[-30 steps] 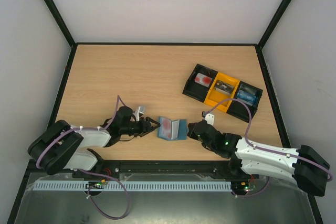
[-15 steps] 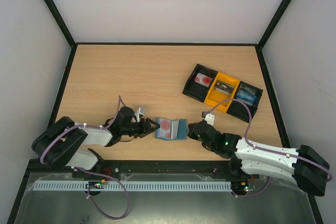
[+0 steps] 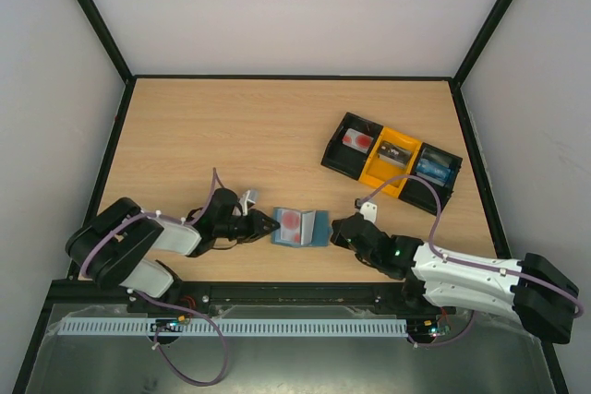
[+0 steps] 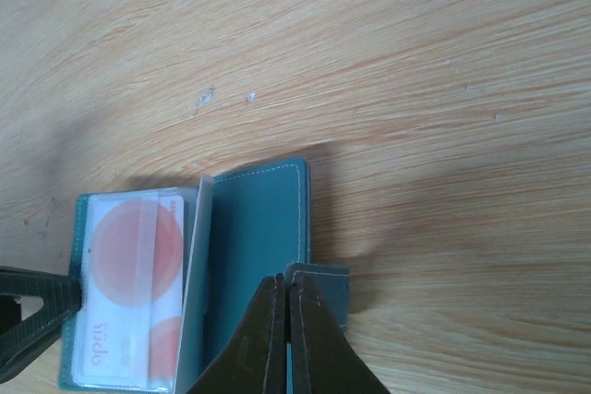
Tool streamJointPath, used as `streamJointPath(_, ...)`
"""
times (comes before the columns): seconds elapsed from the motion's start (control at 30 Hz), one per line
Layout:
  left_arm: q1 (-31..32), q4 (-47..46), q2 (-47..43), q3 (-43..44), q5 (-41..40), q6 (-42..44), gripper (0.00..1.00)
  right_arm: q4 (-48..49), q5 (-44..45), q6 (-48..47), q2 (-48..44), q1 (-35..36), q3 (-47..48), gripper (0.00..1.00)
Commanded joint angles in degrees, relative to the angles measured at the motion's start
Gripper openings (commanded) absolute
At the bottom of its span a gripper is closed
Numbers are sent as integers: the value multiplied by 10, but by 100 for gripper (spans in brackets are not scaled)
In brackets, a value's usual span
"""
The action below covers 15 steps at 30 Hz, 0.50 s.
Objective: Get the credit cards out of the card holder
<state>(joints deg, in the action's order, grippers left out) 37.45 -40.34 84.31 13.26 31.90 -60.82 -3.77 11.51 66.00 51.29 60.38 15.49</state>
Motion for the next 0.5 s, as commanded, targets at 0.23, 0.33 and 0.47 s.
streamJointPath(0.23, 20, 29, -56, -6, -6, -6, 3, -38, -46, -30, 13, -1, 42, 33)
streamJointPath(0.33, 35, 46, -98, -19, -22, -13, 3, -36, -96, -40, 18, 0, 70, 40)
streamJointPath(0.47, 75, 89, -149, -30, -73, -9, 3, 9, -150, -37, 31, 4, 98, 44)
